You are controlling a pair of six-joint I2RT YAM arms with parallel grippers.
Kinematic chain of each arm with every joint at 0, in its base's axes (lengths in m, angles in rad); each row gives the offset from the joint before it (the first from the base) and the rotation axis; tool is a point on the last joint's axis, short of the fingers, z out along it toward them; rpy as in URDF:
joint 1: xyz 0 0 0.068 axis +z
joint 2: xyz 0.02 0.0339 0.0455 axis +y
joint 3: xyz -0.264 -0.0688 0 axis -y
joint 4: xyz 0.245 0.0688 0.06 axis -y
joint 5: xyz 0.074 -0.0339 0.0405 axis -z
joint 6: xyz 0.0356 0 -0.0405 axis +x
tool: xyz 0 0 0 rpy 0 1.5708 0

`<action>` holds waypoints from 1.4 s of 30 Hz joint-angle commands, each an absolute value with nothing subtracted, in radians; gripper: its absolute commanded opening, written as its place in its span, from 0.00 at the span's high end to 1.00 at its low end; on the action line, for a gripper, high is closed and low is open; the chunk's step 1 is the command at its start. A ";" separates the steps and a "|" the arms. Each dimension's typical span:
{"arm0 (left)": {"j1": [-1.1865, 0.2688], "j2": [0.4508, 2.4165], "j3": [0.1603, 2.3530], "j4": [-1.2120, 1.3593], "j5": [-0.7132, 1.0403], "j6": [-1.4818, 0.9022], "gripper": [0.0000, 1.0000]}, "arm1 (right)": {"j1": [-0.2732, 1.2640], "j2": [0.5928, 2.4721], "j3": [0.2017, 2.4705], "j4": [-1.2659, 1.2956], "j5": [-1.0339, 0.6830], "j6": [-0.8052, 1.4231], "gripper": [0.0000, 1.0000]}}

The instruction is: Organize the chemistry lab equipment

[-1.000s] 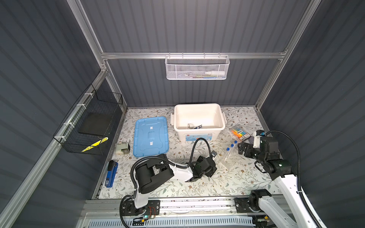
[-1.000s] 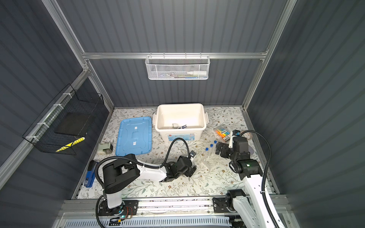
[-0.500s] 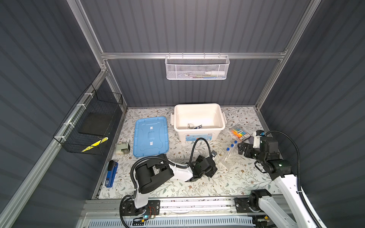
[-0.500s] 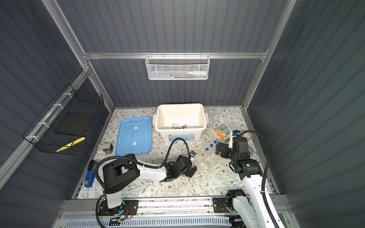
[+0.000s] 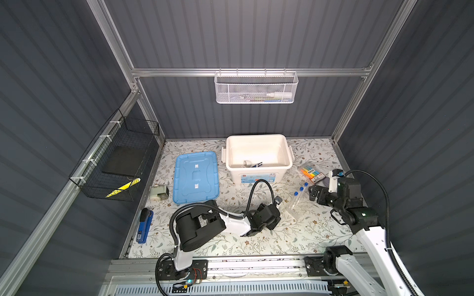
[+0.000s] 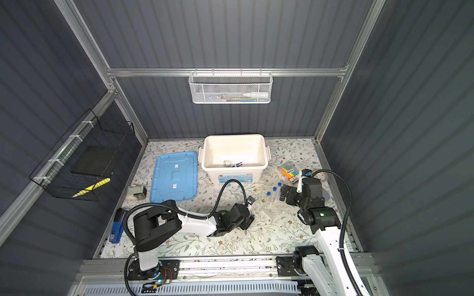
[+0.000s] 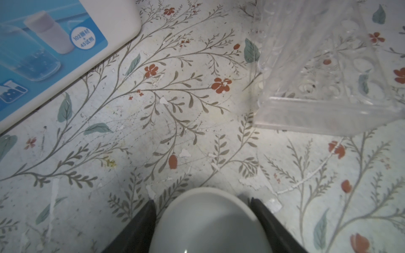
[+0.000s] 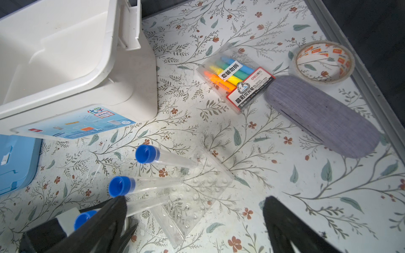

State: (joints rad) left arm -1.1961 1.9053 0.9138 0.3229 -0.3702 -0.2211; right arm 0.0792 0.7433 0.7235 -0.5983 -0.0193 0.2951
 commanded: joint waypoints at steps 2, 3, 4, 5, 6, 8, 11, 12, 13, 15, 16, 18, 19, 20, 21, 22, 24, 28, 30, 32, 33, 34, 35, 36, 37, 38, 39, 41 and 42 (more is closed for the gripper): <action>-1.190 1.848 0.928 0.269 -0.379 -0.201 0.31 | 0.074 0.735 0.715 -0.599 -0.026 0.295 0.01; -1.190 1.838 0.940 0.250 -0.383 -0.193 0.31 | 0.074 0.734 0.716 -0.599 -0.027 0.295 0.01; -1.190 1.831 0.956 0.223 -0.386 -0.185 0.31 | 0.074 0.735 0.716 -0.598 -0.030 0.295 0.01; -1.189 1.825 0.974 0.193 -0.390 -0.179 0.31 | 0.074 0.734 0.716 -0.597 -0.033 0.295 0.01; -1.189 1.819 0.997 0.158 -0.393 -0.168 0.31 | 0.074 0.735 0.718 -0.595 -0.035 0.296 0.01; -1.189 1.803 1.036 0.104 -0.394 -0.150 0.31 | 0.074 0.735 0.718 -0.594 -0.038 0.297 0.01; -1.189 1.774 1.079 0.052 -0.400 -0.130 0.31 | 0.074 0.735 0.719 -0.590 -0.044 0.300 0.01; -1.189 1.760 1.092 0.038 -0.400 -0.121 0.31 | 0.074 0.735 0.721 -0.590 -0.046 0.301 0.01; -1.189 1.749 1.105 0.023 -0.405 -0.113 0.31 | 0.074 0.734 0.721 -0.590 -0.046 0.301 0.01; -1.187 1.721 1.130 -0.007 -0.414 -0.094 0.30 | 0.075 0.733 0.723 -0.588 -0.050 0.301 0.01; -1.186 1.708 1.143 -0.020 -0.420 -0.083 0.30 | 0.074 0.734 0.724 -0.588 -0.053 0.301 0.01; -1.176 1.682 1.170 -0.046 -0.418 -0.067 0.30 | 0.074 0.735 0.723 -0.584 -0.057 0.301 0.01; -1.169 1.674 1.184 -0.058 -0.407 -0.062 0.30 | 0.074 0.735 0.721 -0.582 -0.058 0.302 0.01; -1.164 1.669 1.197 -0.071 -0.404 -0.055 0.30 | 0.074 0.735 0.721 -0.581 -0.057 0.302 0.01; -1.161 1.666 1.204 -0.084 -0.404 -0.048 0.30 | 0.074 0.736 0.719 -0.581 -0.058 0.304 0.01; -1.160 1.664 1.210 -0.097 -0.402 -0.045 0.29 | 0.074 0.736 0.719 -0.581 -0.061 0.304 0.01; -1.157 1.669 1.210 -0.116 -0.388 -0.051 0.22 | 0.074 0.736 0.718 -0.581 -0.061 0.304 0.01; -1.151 1.699 1.181 -0.150 -0.340 -0.115 0.13 | 0.074 0.734 0.715 -0.581 -0.060 0.304 0.01; -1.149 1.712 1.156 -0.140 -0.298 -0.141 0.06 | 0.074 0.732 0.712 -0.580 -0.060 0.305 0.01; -1.150 1.724 1.126 -0.114 -0.267 -0.149 0.04 | 0.074 0.732 0.709 -0.580 -0.058 0.304 0.01; -1.149 1.733 1.113 -0.101 -0.258 -0.145 0.03 | 0.074 0.733 0.709 -0.577 -0.059 0.304 0.01; -1.149 1.743 1.101 -0.092 -0.253 -0.140 0.03 | 0.074 0.733 0.709 -0.577 -0.060 0.302 0.01; -1.149 1.751 1.093 -0.084 -0.249 -0.135 0.02 | 0.074 0.733 0.707 -0.579 -0.060 0.302 0.01; -1.149 1.761 1.089 -0.081 -0.243 -0.128 0.01 | 0.074 0.732 0.707 -0.581 -0.060 0.302 0.01; -1.147 1.770 1.089 -0.081 -0.233 -0.120 0.01 | 0.074 0.732 0.706 -0.582 -0.058 0.301 0.01; -1.146 1.781 1.090 -0.081 -0.227 -0.115 0.01 | 0.074 0.731 0.705 -0.582 -0.057 0.301 0.01; -1.144 1.791 1.092 -0.082 -0.213 -0.109 0.01 | 0.074 0.729 0.704 -0.583 -0.055 0.301 0.01; -1.140 1.813 1.097 -0.088 -0.207 -0.104 0.01 | 0.074 0.726 0.700 -0.584 -0.056 0.302 0.01; -1.137 1.825 1.098 -0.089 -0.203 -0.106 0.01 | 0.074 0.723 0.699 -0.586 -0.054 0.302 0.01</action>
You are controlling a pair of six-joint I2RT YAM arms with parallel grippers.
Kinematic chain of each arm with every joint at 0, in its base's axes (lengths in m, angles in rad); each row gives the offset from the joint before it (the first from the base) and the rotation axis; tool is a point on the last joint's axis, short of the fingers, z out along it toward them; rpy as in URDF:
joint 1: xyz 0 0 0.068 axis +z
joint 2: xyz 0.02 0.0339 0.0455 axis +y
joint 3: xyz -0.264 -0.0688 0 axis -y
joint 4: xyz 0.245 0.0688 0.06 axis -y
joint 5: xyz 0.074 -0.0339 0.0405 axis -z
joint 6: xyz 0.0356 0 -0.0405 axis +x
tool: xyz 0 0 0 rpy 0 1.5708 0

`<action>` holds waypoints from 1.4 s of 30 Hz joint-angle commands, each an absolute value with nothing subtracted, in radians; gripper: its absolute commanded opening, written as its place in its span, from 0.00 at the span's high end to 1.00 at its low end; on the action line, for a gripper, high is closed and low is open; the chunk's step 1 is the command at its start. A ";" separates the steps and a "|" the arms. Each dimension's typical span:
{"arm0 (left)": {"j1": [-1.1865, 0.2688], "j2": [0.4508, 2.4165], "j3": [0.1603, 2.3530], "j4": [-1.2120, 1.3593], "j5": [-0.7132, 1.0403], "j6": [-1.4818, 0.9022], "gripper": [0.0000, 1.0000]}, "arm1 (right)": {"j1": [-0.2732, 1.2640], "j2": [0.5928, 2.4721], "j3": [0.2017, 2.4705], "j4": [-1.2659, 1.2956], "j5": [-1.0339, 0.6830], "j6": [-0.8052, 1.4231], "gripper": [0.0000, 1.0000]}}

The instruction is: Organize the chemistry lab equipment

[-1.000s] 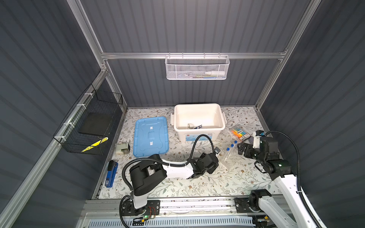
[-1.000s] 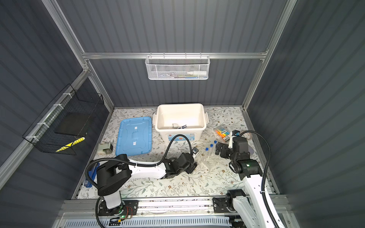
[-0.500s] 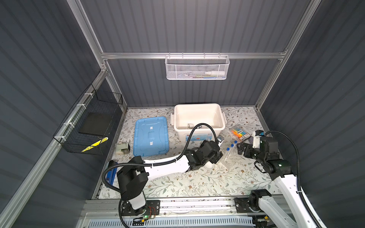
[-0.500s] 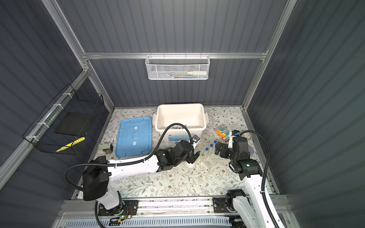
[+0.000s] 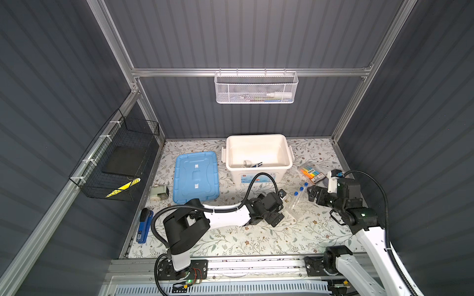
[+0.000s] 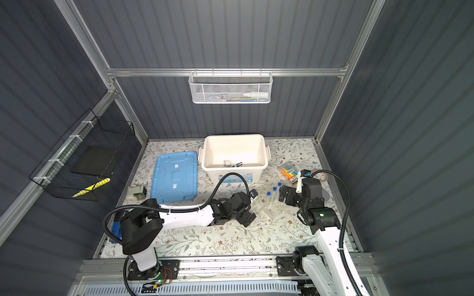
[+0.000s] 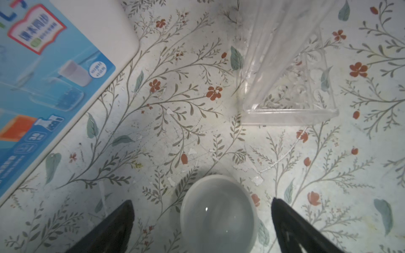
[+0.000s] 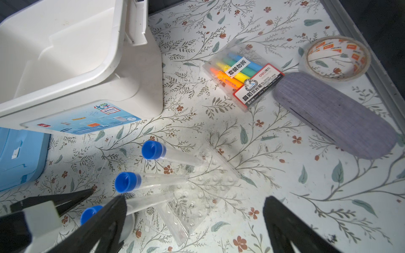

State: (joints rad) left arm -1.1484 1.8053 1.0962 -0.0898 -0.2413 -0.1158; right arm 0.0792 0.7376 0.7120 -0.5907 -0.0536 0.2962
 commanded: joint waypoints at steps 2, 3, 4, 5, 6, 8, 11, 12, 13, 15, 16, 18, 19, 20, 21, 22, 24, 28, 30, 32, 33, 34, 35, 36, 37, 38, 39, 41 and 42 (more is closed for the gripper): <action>-1.132 1.840 1.098 -0.087 -0.193 -0.105 0.01 | 0.074 0.721 0.697 -0.586 -0.051 0.304 0.01; -1.131 1.848 1.097 -0.083 -0.189 -0.104 0.01 | 0.074 0.721 0.696 -0.589 -0.051 0.303 0.01; -1.127 1.852 1.094 -0.079 -0.186 -0.105 0.01 | 0.074 0.719 0.695 -0.588 -0.050 0.303 0.01; -1.126 1.857 1.093 -0.073 -0.180 -0.105 0.01 | 0.073 0.719 0.695 -0.588 -0.049 0.303 0.01; -1.123 1.860 1.092 -0.068 -0.173 -0.105 0.00 | 0.073 0.721 0.695 -0.587 -0.049 0.302 0.01; -1.120 1.868 1.091 -0.068 -0.169 -0.103 0.01 | 0.073 0.721 0.695 -0.588 -0.049 0.303 0.01; -1.114 1.878 1.093 -0.079 -0.169 -0.100 0.01 | 0.072 0.721 0.695 -0.589 -0.049 0.302 0.01; -1.113 1.882 1.092 -0.084 -0.167 -0.097 0.01 | 0.072 0.723 0.695 -0.589 -0.049 0.301 0.01; -1.112 1.884 1.093 -0.086 -0.166 -0.095 0.01 | 0.072 0.724 0.695 -0.587 -0.049 0.301 0.01; -1.111 1.888 1.092 -0.089 -0.164 -0.095 0.02 | 0.072 0.726 0.696 -0.588 -0.049 0.300 0.01; -1.111 1.891 1.091 -0.090 -0.162 -0.095 0.02 | 0.072 0.727 0.695 -0.588 -0.048 0.301 0.01; -1.111 1.892 1.086 -0.092 -0.160 -0.097 0.03 | 0.072 0.728 0.694 -0.588 -0.048 0.301 0.01; -1.111 1.894 1.086 -0.092 -0.160 -0.097 0.04 | 0.073 0.727 0.693 -0.587 -0.048 0.301 0.01; -1.111 1.894 1.084 -0.093 -0.160 -0.095 0.05 | 0.072 0.729 0.694 -0.585 -0.048 0.301 0.01; -1.111 1.897 1.084 -0.096 -0.160 -0.094 0.06 | 0.072 0.729 0.693 -0.586 -0.048 0.300 0.01; -1.111 1.896 1.084 -0.098 -0.160 -0.094 0.06 | 0.072 0.730 0.693 -0.587 -0.048 0.300 0.01; -1.111 1.899 1.084 -0.102 -0.161 -0.091 0.08 | 0.072 0.731 0.694 -0.586 -0.046 0.300 0.01; -1.111 1.899 1.083 -0.115 -0.158 -0.087 0.09 | 0.073 0.733 0.694 -0.583 -0.046 0.301 0.01; -1.111 1.898 1.077 -0.113 -0.153 -0.087 0.09 | 0.071 0.735 0.693 -0.582 -0.046 0.301 0.01; -1.111 1.897 1.068 -0.112 -0.152 -0.090 0.09 | 0.071 0.736 0.695 -0.582 -0.046 0.301 0.01; -1.111 1.896 1.065 -0.112 -0.153 -0.091 0.09 | 0.071 0.736 0.695 -0.582 -0.046 0.301 0.01; -1.111 1.895 1.061 -0.110 -0.152 -0.092 0.09 | 0.071 0.737 0.696 -0.581 -0.048 0.301 0.01; -1.111 1.895 1.057 -0.110 -0.152 -0.093 0.10 | 0.071 0.737 0.695 -0.581 -0.046 0.301 0.01; -1.111 1.895 1.055 -0.107 -0.152 -0.094 0.10 | 0.071 0.738 0.695 -0.581 -0.046 0.300 0.01; -1.111 1.897 1.055 -0.107 -0.150 -0.093 0.11 | 0.070 0.739 0.695 -0.580 -0.046 0.301 0.01; -1.111 1.898 1.057 -0.108 -0.150 -0.094 0.12 | 0.070 0.739 0.696 -0.579 -0.046 0.302 0.01; -1.111 1.900 1.057 -0.109 -0.151 -0.094 0.14 | 0.069 0.741 0.696 -0.580 -0.046 0.302 0.01; -1.111 1.899 1.058 -0.106 -0.153 -0.094 0.18 | 0.069 0.739 0.695 -0.579 -0.046 0.304 0.01; -1.111 1.899 1.059 -0.104 -0.153 -0.093 0.19 | 0.070 0.739 0.695 -0.580 -0.045 0.304 0.01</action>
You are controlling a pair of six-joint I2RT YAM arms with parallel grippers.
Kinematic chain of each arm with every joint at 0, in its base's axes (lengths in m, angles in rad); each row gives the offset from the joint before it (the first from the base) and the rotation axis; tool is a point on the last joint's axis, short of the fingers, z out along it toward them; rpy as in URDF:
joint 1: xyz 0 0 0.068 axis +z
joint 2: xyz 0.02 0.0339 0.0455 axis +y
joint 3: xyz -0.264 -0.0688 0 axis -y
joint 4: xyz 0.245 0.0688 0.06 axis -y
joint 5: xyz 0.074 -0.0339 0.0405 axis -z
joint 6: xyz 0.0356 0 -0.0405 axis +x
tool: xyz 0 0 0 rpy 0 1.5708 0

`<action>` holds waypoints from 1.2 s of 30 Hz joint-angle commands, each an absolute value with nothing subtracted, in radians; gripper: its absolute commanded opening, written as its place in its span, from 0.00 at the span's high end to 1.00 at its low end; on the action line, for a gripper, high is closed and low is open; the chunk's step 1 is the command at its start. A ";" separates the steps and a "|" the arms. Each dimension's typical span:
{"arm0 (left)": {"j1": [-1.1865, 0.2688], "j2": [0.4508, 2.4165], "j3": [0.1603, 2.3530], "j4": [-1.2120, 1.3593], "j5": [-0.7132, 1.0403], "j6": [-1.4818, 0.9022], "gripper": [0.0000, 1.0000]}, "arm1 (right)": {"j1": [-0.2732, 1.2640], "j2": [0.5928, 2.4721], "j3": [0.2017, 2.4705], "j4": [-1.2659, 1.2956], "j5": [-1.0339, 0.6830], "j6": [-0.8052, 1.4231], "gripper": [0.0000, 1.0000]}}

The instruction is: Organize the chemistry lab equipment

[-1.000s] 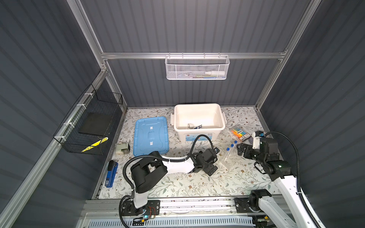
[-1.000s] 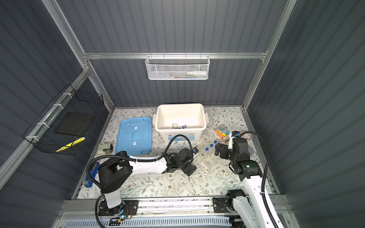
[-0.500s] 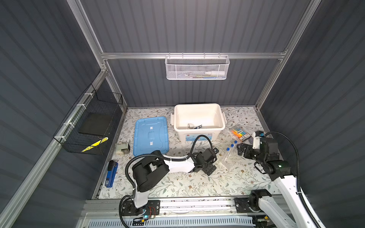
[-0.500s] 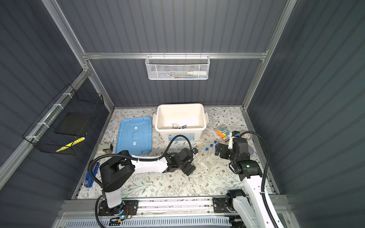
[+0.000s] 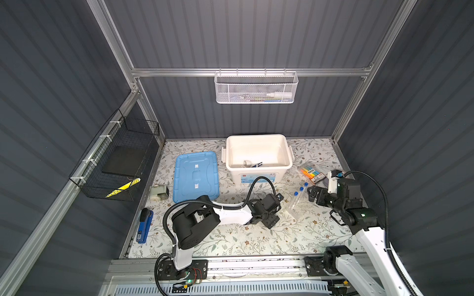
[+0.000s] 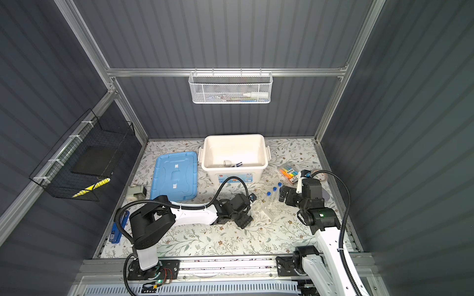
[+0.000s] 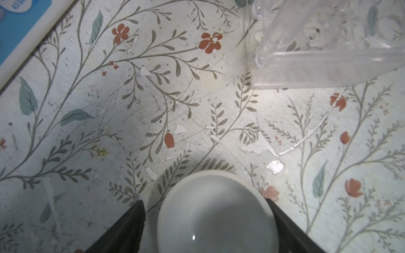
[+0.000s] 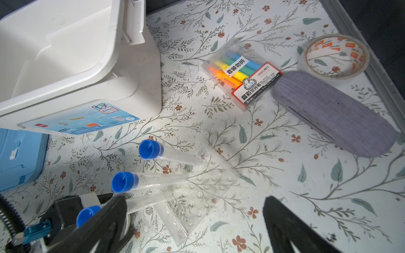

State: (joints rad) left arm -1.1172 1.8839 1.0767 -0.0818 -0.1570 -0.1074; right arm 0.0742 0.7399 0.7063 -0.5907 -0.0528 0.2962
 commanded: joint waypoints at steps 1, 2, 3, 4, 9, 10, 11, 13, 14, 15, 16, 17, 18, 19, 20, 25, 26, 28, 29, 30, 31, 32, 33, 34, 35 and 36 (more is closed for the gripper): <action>-1.111 1.898 1.061 -0.104 -0.153 -0.093 0.19 | 0.069 0.739 0.694 -0.580 -0.045 0.304 0.01; -1.111 1.898 1.062 -0.104 -0.153 -0.092 0.20 | 0.069 0.739 0.694 -0.579 -0.046 0.304 0.01; -1.111 1.897 1.064 -0.106 -0.153 -0.089 0.21 | 0.069 0.738 0.693 -0.579 -0.046 0.304 0.01; -1.111 1.897 1.066 -0.105 -0.153 -0.089 0.22 | 0.069 0.738 0.692 -0.579 -0.046 0.304 0.01; -1.111 1.880 1.069 -0.104 -0.157 -0.089 0.26 | 0.068 0.738 0.689 -0.578 -0.045 0.304 0.01; -1.111 1.876 1.071 -0.107 -0.158 -0.089 0.27 | 0.068 0.738 0.688 -0.577 -0.046 0.305 0.01; -1.111 1.871 1.074 -0.110 -0.162 -0.088 0.27 | 0.068 0.738 0.688 -0.576 -0.046 0.304 0.01; -1.111 1.861 1.080 -0.116 -0.171 -0.088 0.28 | 0.068 0.738 0.688 -0.576 -0.046 0.304 0.01; -1.111 1.856 1.086 -0.123 -0.172 -0.086 0.28 | 0.068 0.738 0.688 -0.575 -0.048 0.304 0.01; -1.110 1.851 1.091 -0.128 -0.173 -0.085 0.28 | 0.066 0.738 0.689 -0.574 -0.049 0.304 0.01; -1.111 1.845 1.096 -0.133 -0.173 -0.084 0.28 | 0.067 0.738 0.690 -0.575 -0.050 0.304 0.01; -1.111 1.838 1.102 -0.137 -0.177 -0.081 0.29 | 0.066 0.738 0.690 -0.573 -0.049 0.304 0.01; -1.111 1.832 1.107 -0.142 -0.179 -0.080 0.29 | 0.066 0.738 0.689 -0.574 -0.048 0.305 0.01; -1.110 1.826 1.110 -0.149 -0.180 -0.077 0.29 | 0.067 0.738 0.692 -0.573 -0.049 0.305 0.01; -1.111 1.822 1.122 -0.159 -0.182 -0.075 0.29 | 0.066 0.738 0.690 -0.574 -0.049 0.304 0.01; -1.111 1.797 1.150 -0.190 -0.186 -0.058 0.29 | 0.066 0.738 0.692 -0.568 -0.049 0.305 0.01; -1.111 1.792 1.156 -0.197 -0.187 -0.055 0.29 | 0.066 0.739 0.693 -0.569 -0.049 0.305 0.01; -1.110 1.782 1.170 -0.211 -0.195 -0.047 0.29 | 0.065 0.741 0.695 -0.568 -0.050 0.305 0.01; -1.111 1.778 1.175 -0.217 -0.198 -0.040 0.29 | 0.065 0.742 0.695 -0.569 -0.049 0.305 0.01; -1.109 1.778 1.178 -0.222 -0.198 -0.037 0.28 | 0.064 0.742 0.696 -0.569 -0.049 0.305 0.01; -1.109 1.782 1.180 -0.227 -0.198 -0.034 0.27 | 0.064 0.744 0.698 -0.569 -0.050 0.304 0.01; -1.109 1.784 1.182 -0.235 -0.194 -0.031 0.26 | 0.065 0.744 0.699 -0.569 -0.051 0.304 0.01; -1.108 1.787 1.180 -0.238 -0.188 -0.032 0.24 | 0.064 0.744 0.698 -0.569 -0.051 0.305 0.01; -1.108 1.790 1.177 -0.239 -0.175 -0.033 0.23 | 0.065 0.745 0.699 -0.571 -0.052 0.305 0.01; -1.106 1.791 1.172 -0.239 -0.162 -0.038 0.20 | 0.064 0.744 0.698 -0.571 -0.054 0.305 0.01; -1.105 1.792 1.167 -0.239 -0.154 -0.042 0.18 | 0.065 0.743 0.699 -0.576 -0.057 0.304 0.01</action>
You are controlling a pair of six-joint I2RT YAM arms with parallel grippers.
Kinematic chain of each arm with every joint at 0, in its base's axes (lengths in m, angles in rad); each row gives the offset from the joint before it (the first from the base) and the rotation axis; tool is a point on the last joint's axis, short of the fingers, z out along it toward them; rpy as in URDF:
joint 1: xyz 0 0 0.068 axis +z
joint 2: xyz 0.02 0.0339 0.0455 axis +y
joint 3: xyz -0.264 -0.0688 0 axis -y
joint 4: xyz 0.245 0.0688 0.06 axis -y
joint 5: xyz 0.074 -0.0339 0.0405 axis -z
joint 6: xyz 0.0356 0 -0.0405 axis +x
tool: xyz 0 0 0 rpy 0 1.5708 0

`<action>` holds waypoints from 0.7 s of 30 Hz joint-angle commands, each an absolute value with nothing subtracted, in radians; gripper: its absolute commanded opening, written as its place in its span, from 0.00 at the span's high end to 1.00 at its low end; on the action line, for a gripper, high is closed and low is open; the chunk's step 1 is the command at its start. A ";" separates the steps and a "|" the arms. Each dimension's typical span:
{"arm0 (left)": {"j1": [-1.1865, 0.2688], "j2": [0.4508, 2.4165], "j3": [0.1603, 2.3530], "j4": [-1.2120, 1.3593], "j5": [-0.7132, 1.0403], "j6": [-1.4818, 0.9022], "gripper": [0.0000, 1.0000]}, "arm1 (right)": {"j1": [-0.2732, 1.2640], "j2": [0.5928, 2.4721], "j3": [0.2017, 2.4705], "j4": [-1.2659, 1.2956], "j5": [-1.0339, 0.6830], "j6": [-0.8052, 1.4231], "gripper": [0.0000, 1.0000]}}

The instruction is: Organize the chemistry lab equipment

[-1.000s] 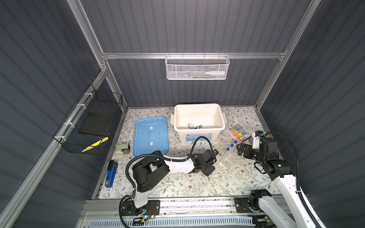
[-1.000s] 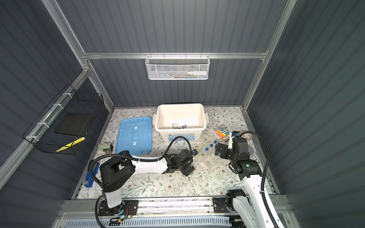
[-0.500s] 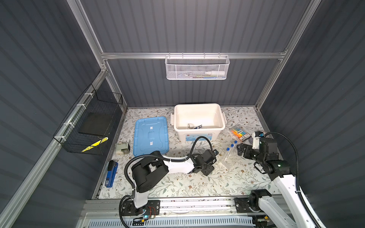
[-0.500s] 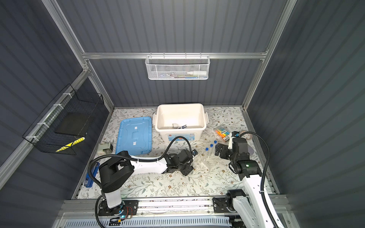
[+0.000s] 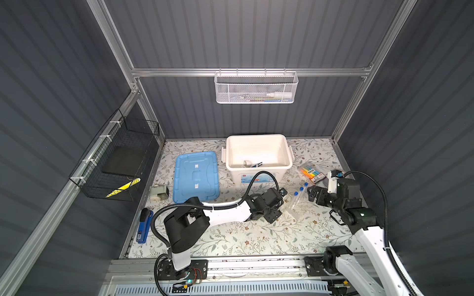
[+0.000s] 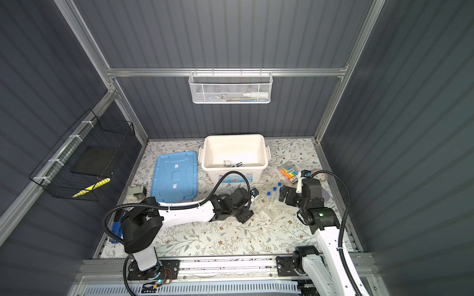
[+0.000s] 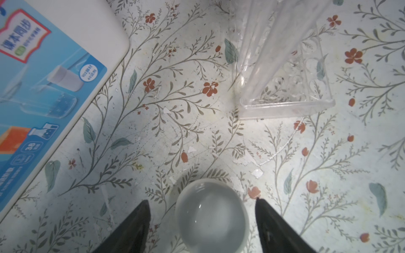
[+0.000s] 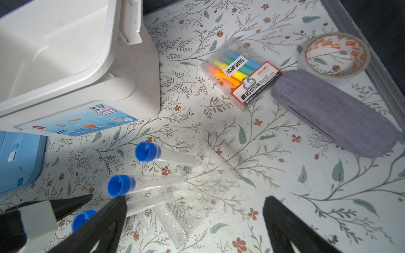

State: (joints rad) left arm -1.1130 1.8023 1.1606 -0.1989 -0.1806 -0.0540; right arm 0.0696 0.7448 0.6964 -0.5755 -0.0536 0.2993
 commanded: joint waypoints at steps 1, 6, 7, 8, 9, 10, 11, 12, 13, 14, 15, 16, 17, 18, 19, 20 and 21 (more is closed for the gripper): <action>-1.103 1.792 1.158 -0.236 -0.138 -0.039 0.15 | 0.065 0.742 0.704 -0.582 -0.062 0.301 0.01; -1.083 1.788 1.135 -0.247 -0.057 0.036 0.05 | 0.065 0.733 0.713 -0.596 -0.072 0.283 0.01; -1.068 1.790 1.136 -0.251 -0.031 0.054 0.04 | 0.064 0.735 0.714 -0.597 -0.074 0.283 0.01; -1.053 1.795 1.142 -0.257 0.000 0.075 0.04 | 0.065 0.738 0.714 -0.598 -0.074 0.284 0.01; -1.040 1.801 1.147 -0.264 0.023 0.092 0.04 | 0.066 0.739 0.712 -0.597 -0.072 0.285 0.01; -1.029 1.806 1.156 -0.278 0.040 0.114 0.05 | 0.065 0.739 0.708 -0.598 -0.072 0.289 0.01; -1.020 1.813 1.164 -0.289 0.054 0.139 0.05 | 0.065 0.739 0.707 -0.597 -0.072 0.293 0.01; -1.014 1.815 1.169 -0.298 0.062 0.159 0.04 | 0.064 0.737 0.705 -0.597 -0.072 0.295 0.01; -1.006 1.820 1.173 -0.308 0.081 0.182 0.04 | 0.065 0.735 0.703 -0.599 -0.071 0.295 0.01; -1.002 1.825 1.179 -0.319 0.101 0.210 0.04 | 0.064 0.733 0.702 -0.600 -0.066 0.296 0.01; -1.002 1.833 1.186 -0.333 0.115 0.238 0.04 | 0.065 0.732 0.701 -0.600 -0.062 0.295 0.01; -1.002 1.844 1.195 -0.349 0.128 0.265 0.04 | 0.064 0.731 0.699 -0.601 -0.057 0.297 0.01; -1.002 1.857 1.207 -0.363 0.139 0.287 0.03 | 0.064 0.730 0.697 -0.602 -0.056 0.299 0.01; -1.003 1.870 1.216 -0.374 0.149 0.302 0.03 | 0.064 0.729 0.695 -0.604 -0.053 0.301 0.01; -1.000 1.885 1.227 -0.384 0.159 0.314 0.03 | 0.065 0.727 0.694 -0.604 -0.052 0.304 0.01; -1.001 1.898 1.236 -0.391 0.174 0.326 0.03 | 0.064 0.726 0.693 -0.606 -0.050 0.307 0.01; -1.001 1.906 1.240 -0.388 0.183 0.335 0.03 | 0.065 0.723 0.692 -0.607 -0.047 0.308 0.01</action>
